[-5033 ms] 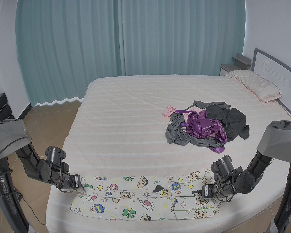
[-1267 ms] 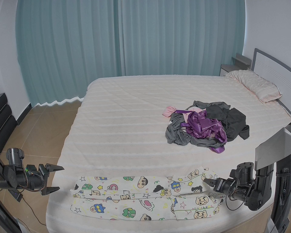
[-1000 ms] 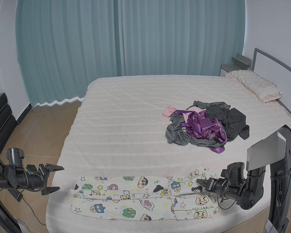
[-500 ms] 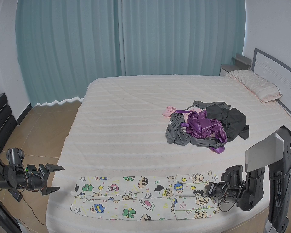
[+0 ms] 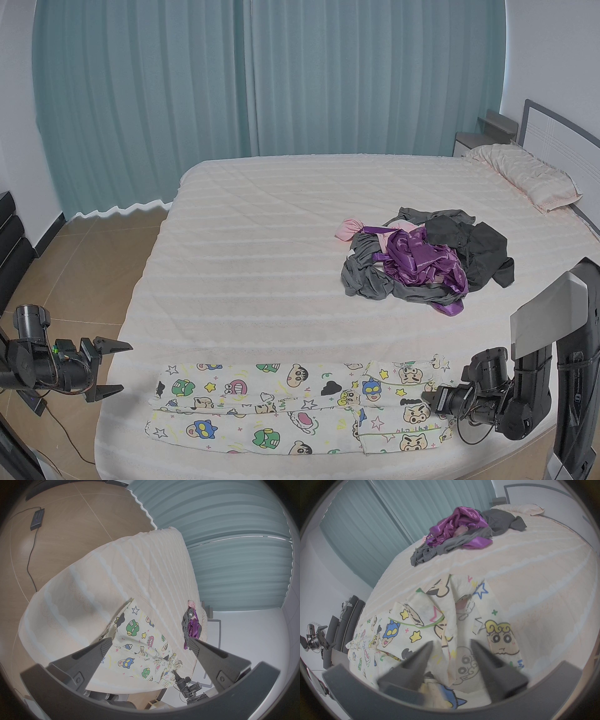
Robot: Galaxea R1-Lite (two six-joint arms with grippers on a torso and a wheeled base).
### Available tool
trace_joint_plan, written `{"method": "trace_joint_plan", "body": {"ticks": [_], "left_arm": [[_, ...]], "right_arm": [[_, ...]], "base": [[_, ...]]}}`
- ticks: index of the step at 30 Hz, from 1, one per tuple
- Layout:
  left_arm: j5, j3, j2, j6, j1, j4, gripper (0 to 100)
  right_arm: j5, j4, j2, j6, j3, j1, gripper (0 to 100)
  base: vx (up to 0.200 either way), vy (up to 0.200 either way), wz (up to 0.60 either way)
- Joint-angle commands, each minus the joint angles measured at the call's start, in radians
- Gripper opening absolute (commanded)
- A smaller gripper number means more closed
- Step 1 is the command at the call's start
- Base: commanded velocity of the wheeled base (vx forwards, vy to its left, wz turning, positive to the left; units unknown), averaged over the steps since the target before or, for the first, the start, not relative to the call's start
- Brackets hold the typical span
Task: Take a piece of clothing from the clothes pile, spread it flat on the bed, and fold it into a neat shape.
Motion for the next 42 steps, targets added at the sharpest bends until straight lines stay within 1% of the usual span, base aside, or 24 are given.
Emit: {"method": "trace_joint_plan", "body": {"ticks": [1, 2, 5, 10, 11, 12, 18, 26, 30, 34, 38, 42], "left_arm": [[0.001, 0.002, 0.001, 0.0, 0.001, 0.0, 100], [0.001, 0.002, 0.001, 0.0, 0.001, 0.0, 100], [0.001, 0.002, 0.001, 0.0, -0.001, 0.0, 100], [0.001, 0.002, 0.001, 0.0, 0.001, 0.0, 100], [0.001, 0.002, 0.001, 0.0, 0.001, 0.0, 100], [0.001, 0.002, 0.001, 0.0, 0.001, 0.0, 100], [0.001, 0.002, 0.001, 0.0, 0.001, 0.0, 100], [0.001, 0.002, 0.001, 0.0, 0.001, 0.0, 100], [0.001, 0.002, 0.001, 0.0, -0.001, 0.0, 100], [0.001, 0.002, 0.001, 0.0, -0.001, 0.0, 100], [0.001, 0.002, 0.001, 0.0, -0.001, 0.0, 100], [0.001, 0.002, 0.001, 0.0, 0.001, 0.0, 100]], "right_arm": [[0.0, -0.034, -0.06, -0.017, 0.037, -0.015, 100], [0.0, -0.034, -0.06, -0.017, 0.037, -0.015, 100], [0.0, -0.035, -0.187, -0.031, 0.061, -0.024, 100], [0.004, -0.031, -0.273, -0.032, 0.035, -0.009, 100], [0.004, -0.031, -0.273, -0.032, 0.035, -0.009, 100], [0.005, -0.031, -0.262, -0.031, 0.003, 0.025, 100], [0.01, -0.021, -0.192, -0.031, -0.097, 0.097, 100], [0.011, 0.032, -0.081, -0.031, -0.217, 0.127, 100], [0.008, 0.02, -0.071, -0.031, -0.229, 0.13, 100], [0.01, 0.015, -0.106, -0.029, -0.227, 0.13, 100], [0.014, 0.006, -0.141, -0.026, -0.2, 0.175, 100], [0.022, 0.003, -0.13, -0.023, -0.171, 0.218, 100]], "base": [[0.0, 0.0, 0.0], [0.0, 0.0, 0.0], [0.0, 0.0, 0.0], [0.0, 0.0, 0.0], [0.0, 0.0, 0.0], [0.0, 0.0, 0.0], [0.0, 0.0, 0.0], [0.0, 0.0, 0.0], [0.0, 0.0, 0.0], [0.0, 0.0, 0.0], [0.0, 0.0, 0.0], [0.0, 0.0, 0.0]]}}
